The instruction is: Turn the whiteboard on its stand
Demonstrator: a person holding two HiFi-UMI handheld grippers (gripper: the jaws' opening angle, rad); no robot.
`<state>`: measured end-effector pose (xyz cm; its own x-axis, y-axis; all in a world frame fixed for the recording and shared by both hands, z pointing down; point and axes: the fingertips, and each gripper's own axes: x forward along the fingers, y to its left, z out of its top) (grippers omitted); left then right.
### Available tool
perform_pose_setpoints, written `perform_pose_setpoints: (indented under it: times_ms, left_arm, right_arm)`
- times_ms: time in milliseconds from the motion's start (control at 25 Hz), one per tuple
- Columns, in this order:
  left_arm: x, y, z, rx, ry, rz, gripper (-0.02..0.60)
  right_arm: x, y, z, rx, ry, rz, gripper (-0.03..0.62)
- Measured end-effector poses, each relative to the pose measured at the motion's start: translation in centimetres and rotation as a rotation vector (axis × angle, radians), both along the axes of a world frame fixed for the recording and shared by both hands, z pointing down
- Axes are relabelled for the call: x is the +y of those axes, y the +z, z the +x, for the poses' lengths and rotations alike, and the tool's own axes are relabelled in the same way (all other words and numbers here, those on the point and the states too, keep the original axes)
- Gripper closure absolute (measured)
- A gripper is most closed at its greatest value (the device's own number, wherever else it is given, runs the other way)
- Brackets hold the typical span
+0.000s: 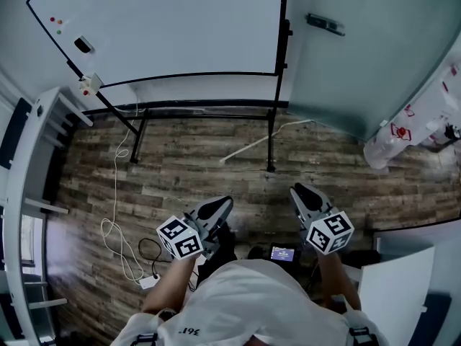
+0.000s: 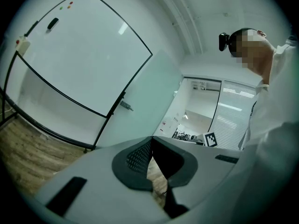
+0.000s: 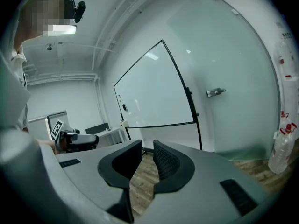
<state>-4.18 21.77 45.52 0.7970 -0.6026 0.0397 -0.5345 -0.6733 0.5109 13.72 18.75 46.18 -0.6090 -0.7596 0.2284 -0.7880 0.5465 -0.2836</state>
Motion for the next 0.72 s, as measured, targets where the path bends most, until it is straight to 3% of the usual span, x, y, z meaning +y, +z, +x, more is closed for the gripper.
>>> perform_pose_setpoints:
  times_ms: [280,720]
  left_arm:
    - [-6.3,0.4,-1.0,-0.012,0.05,0.015,0.575]
    - [-19.0,-1.4,-6.4,-0.013,0.103,0.039,0.575]
  right_arm:
    - [-5.4,0.3,-1.5,0.012,0.044,-0.002,0.513]
    - [-16.8,-1.3,-6.4,0.023,0.139,0.017,0.51]
